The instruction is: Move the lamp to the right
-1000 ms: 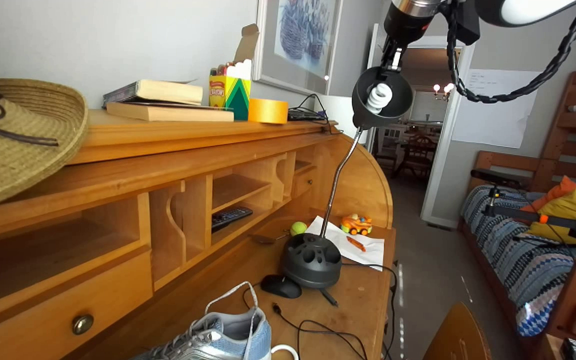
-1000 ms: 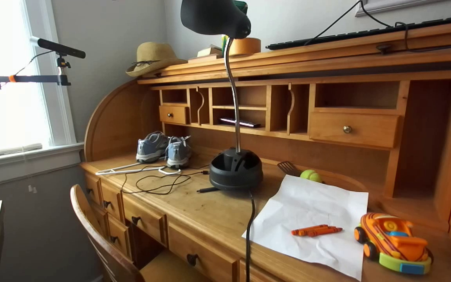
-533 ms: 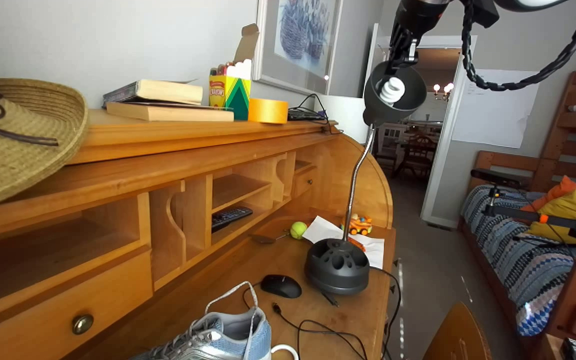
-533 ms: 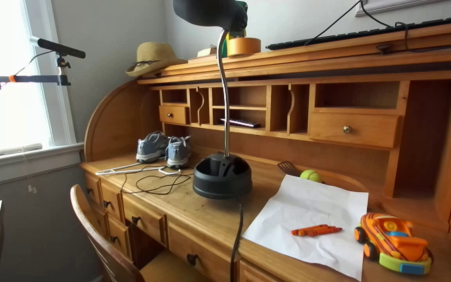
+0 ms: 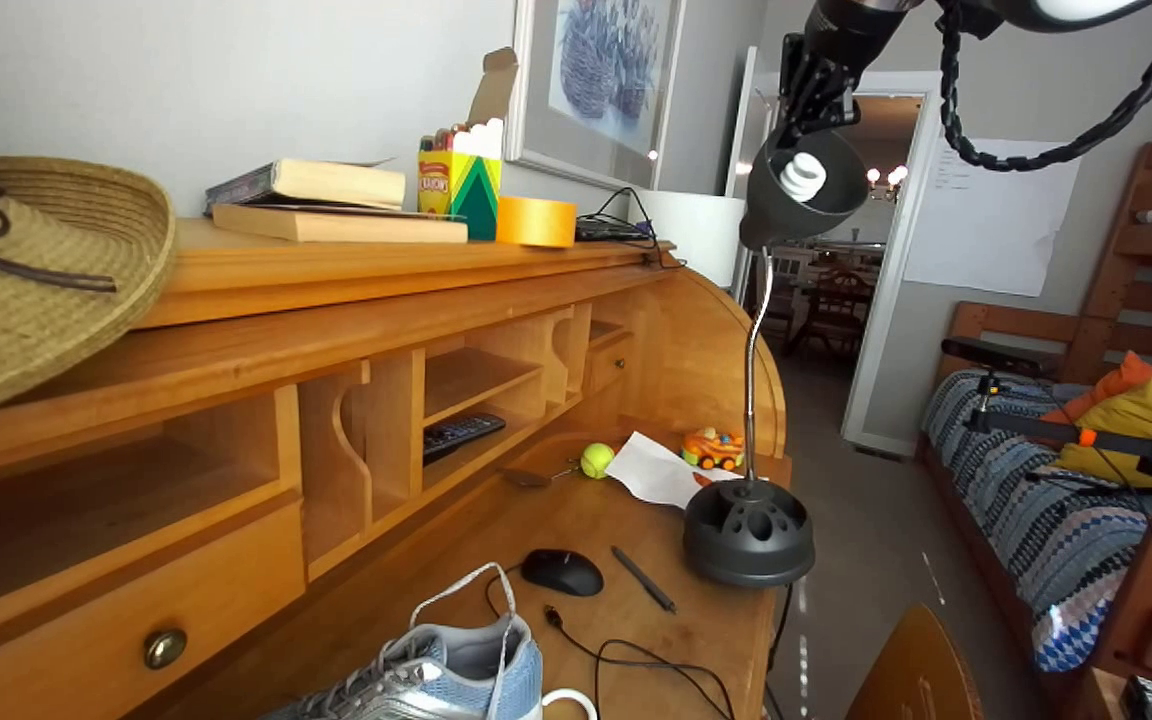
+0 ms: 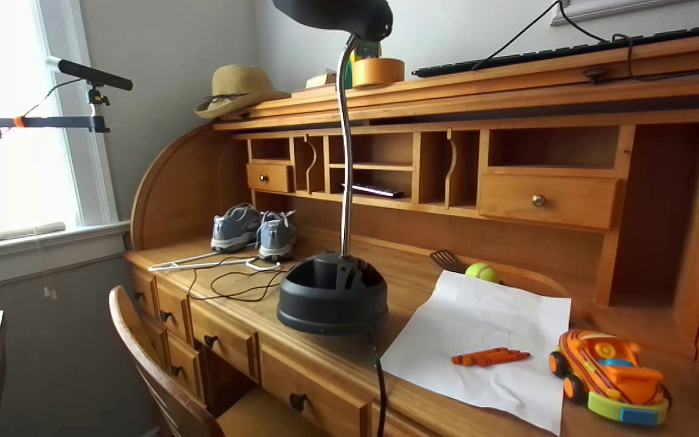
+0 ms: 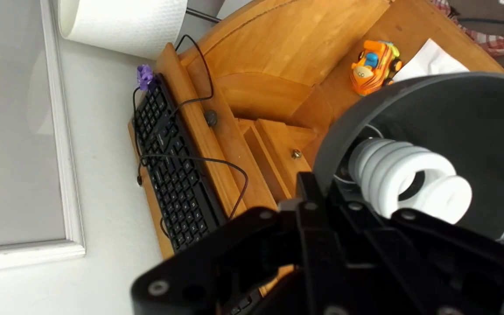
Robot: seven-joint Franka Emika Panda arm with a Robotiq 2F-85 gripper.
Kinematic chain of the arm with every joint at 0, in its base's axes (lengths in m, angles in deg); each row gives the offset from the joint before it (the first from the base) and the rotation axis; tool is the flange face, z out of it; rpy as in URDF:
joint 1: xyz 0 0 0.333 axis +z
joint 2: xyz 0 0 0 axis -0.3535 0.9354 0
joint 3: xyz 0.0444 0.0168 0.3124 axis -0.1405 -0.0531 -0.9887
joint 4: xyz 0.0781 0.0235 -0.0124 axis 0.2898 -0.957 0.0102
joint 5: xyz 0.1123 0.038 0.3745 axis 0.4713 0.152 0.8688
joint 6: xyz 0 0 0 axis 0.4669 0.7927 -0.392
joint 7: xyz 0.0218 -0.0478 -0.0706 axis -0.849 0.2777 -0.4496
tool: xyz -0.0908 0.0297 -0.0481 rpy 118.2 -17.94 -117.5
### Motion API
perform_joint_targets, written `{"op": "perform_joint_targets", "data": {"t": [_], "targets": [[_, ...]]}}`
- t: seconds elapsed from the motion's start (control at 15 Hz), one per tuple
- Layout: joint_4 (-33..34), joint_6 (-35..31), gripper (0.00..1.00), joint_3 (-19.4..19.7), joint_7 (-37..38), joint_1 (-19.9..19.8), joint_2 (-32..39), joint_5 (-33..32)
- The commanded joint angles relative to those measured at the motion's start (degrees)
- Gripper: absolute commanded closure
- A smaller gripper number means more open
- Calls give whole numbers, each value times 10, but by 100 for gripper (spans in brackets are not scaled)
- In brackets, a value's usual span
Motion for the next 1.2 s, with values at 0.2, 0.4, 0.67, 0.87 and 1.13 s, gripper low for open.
{"op": "perform_joint_targets", "data": {"t": [0.2,0.4,0.67,0.87,1.13], "targets": [[-7,-87,99,17,-31,-21,-9,-38],[-14,-137,99,24,0,-38,-4,-61],[-32,-199,99,33,45,-58,-1,-91],[-46,-238,99,41,73,-68,-1,-100],[-56,-281,99,46,102,-81,5,-124]]}}
